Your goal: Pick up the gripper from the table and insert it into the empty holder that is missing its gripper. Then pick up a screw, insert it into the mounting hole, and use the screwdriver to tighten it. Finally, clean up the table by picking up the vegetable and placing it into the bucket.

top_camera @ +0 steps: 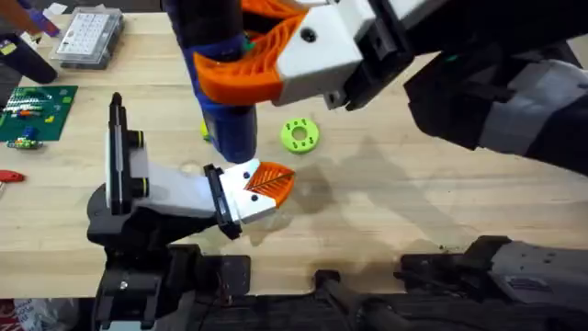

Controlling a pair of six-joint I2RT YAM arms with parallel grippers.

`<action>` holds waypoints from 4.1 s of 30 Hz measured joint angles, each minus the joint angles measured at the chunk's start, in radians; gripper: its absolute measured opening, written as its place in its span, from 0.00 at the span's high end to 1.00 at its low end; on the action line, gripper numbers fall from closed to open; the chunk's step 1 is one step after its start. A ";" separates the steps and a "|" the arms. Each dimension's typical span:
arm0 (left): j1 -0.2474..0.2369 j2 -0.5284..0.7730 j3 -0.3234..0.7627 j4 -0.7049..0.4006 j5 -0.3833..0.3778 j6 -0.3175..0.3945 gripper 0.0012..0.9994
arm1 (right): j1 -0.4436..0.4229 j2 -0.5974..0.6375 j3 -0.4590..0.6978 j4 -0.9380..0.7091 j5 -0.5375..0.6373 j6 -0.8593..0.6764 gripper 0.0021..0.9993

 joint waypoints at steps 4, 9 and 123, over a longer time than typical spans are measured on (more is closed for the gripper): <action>0.000 0.000 0.000 0.000 0.000 0.000 1.00 | 0.003 0.001 0.000 -0.001 0.000 -0.019 0.98; 0.000 0.000 0.000 0.000 0.000 0.000 1.00 | 0.004 0.016 0.002 -0.003 0.000 -0.031 0.98; 0.000 0.000 0.000 0.000 0.000 0.000 1.00 | 0.024 0.111 -0.068 -0.038 -0.003 -0.136 0.98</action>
